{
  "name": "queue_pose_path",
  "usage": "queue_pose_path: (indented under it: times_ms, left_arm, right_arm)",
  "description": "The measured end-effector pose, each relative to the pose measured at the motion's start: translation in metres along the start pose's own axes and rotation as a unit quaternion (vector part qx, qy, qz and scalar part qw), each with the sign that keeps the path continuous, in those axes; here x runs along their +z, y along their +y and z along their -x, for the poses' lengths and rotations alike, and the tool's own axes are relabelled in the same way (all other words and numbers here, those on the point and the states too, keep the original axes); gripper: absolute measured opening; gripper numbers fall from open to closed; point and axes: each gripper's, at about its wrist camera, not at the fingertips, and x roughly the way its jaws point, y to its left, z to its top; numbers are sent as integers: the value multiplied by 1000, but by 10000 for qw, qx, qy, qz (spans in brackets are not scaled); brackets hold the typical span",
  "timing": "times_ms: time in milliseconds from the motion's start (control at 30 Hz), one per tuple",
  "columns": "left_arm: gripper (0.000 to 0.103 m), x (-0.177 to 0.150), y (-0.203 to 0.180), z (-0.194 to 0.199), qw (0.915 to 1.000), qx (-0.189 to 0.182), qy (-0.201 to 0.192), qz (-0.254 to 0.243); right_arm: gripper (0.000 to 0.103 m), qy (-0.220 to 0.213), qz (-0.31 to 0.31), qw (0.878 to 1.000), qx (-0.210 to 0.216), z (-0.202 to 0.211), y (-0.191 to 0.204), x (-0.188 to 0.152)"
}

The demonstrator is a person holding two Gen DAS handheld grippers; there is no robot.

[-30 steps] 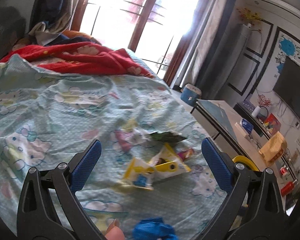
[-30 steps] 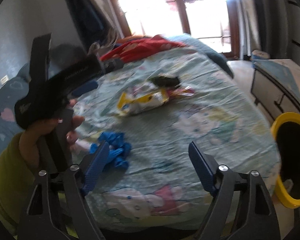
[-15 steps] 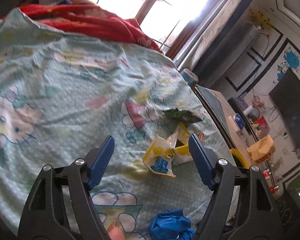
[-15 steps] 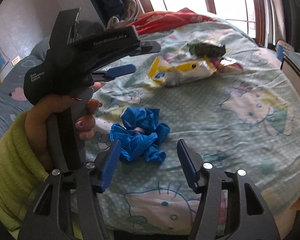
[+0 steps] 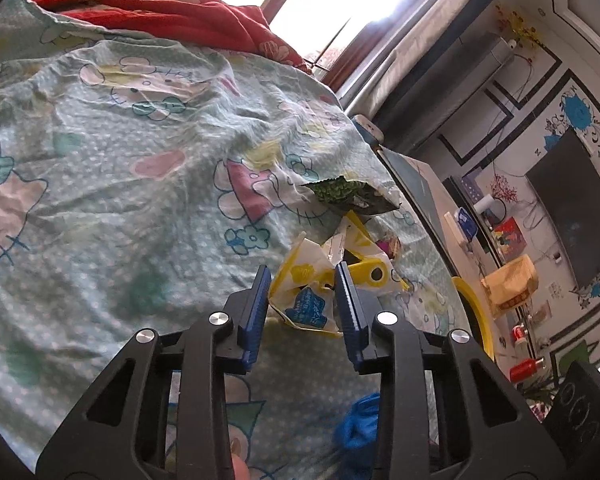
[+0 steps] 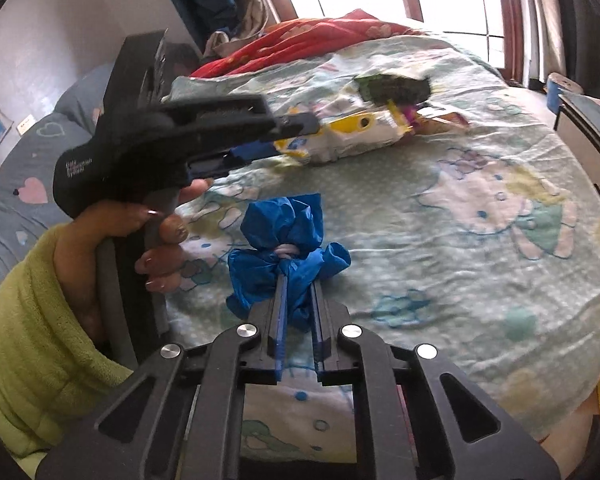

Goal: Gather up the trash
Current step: 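Close the right tool on the blue bag while the left tool grasps the yellow-white packet, then carry the blue bag and yellow-white packet in both tools over the bin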

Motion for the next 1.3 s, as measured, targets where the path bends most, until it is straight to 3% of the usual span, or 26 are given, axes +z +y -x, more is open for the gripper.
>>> queue_pose_path:
  times_ms: [133, 167, 300, 900, 1300]
  left_arm:
    - [20, 2, -7, 6, 9997, 164, -59, -183]
    - [9, 3, -9, 8, 9995, 183, -96, -221]
    - [5, 7, -15, 20, 9990, 163, -233, -342]
    - [5, 9, -66, 55, 9939, -185, -620, -891]
    - [5, -3, -107, 42, 9892, -480, -470, -1299]
  right_arm:
    - [10, -120, -42, 9998, -129, 13, -9, 0]
    - [10, -144, -47, 9998, -155, 16, -9, -1]
    - [10, -236, -61, 9993, -284, 27, -16, -1]
    - [9, -829, -509, 9930, -670, 84, -56, 4]
    - [9, -1288, -961, 9801, -1166, 130, -101, 8]
